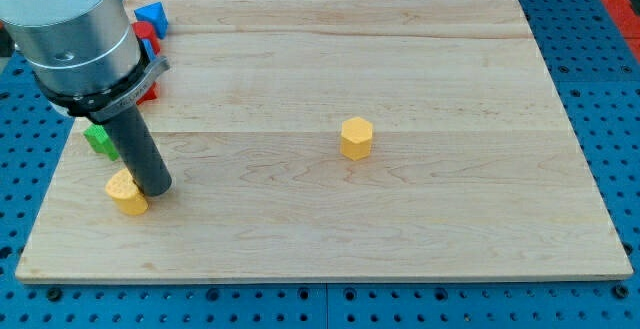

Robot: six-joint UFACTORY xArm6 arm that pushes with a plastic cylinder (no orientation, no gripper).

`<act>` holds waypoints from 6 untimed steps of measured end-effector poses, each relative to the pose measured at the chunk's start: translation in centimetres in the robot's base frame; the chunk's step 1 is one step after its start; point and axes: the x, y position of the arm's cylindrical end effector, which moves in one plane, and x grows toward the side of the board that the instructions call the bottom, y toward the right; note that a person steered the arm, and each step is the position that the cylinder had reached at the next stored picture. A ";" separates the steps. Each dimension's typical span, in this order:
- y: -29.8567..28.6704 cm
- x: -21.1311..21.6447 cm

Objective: Push the yellow heart to the bottom of the green star

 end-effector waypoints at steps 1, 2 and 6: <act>1.2 0.0; 0.5 3.6; -3.2 -0.3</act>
